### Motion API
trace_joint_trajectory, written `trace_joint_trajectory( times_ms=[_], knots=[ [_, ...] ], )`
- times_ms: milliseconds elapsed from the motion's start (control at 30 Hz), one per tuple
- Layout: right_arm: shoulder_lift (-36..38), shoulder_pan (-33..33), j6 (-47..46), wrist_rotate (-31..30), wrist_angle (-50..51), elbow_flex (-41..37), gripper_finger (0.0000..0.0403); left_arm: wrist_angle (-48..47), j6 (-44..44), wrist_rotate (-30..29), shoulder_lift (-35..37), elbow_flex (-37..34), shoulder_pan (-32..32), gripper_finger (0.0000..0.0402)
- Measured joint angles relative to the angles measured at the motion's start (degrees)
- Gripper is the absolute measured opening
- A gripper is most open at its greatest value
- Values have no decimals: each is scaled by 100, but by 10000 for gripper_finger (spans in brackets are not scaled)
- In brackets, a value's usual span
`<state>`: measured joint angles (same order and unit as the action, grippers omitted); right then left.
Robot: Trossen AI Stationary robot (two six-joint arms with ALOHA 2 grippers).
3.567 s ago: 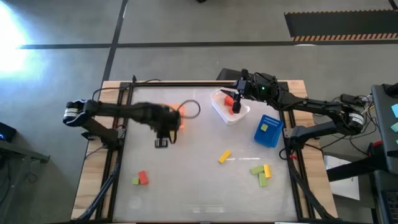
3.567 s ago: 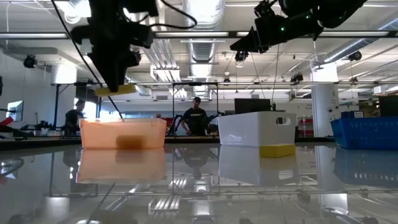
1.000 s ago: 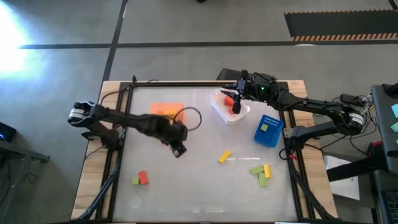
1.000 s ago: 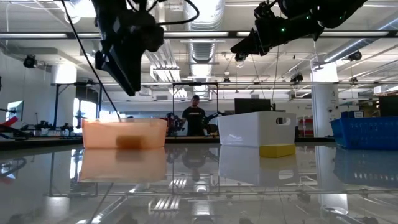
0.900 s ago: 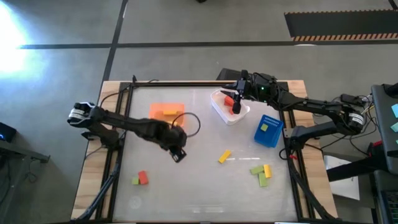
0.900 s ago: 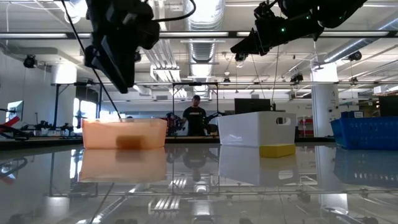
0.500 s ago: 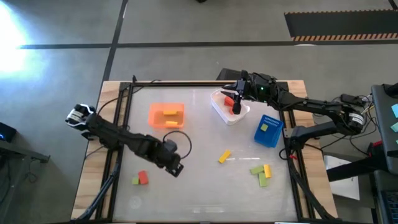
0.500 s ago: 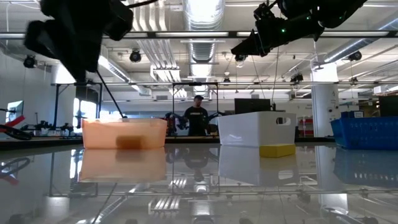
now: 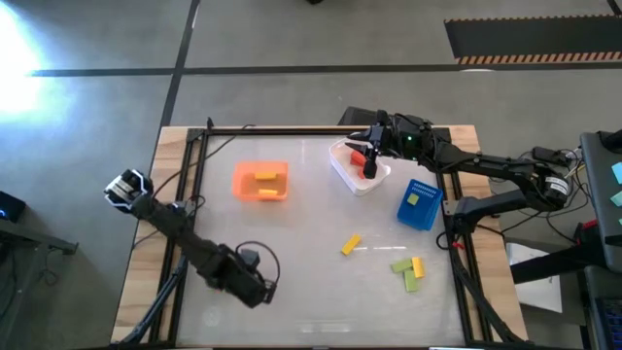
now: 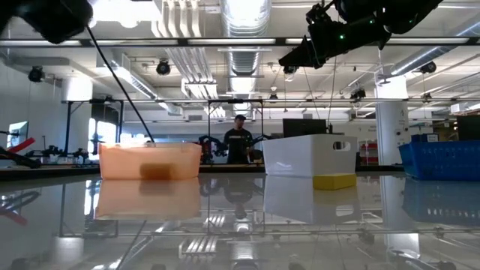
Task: Sort & place blocks by color
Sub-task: Put the green block into the blue bin
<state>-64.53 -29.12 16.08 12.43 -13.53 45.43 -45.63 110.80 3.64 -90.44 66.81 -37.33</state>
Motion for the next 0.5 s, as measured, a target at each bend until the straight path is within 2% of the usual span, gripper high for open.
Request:
trace_joint_trajectory(
  times_ms=[233,500],
  knots=[
    [0,0,-2,0,1,0,73,-263,666,839,-8,-45,-477,122],
    [0,0,-2,0,-1,0,72,-1083,894,983,-16,-66,-795,122]
  ],
)
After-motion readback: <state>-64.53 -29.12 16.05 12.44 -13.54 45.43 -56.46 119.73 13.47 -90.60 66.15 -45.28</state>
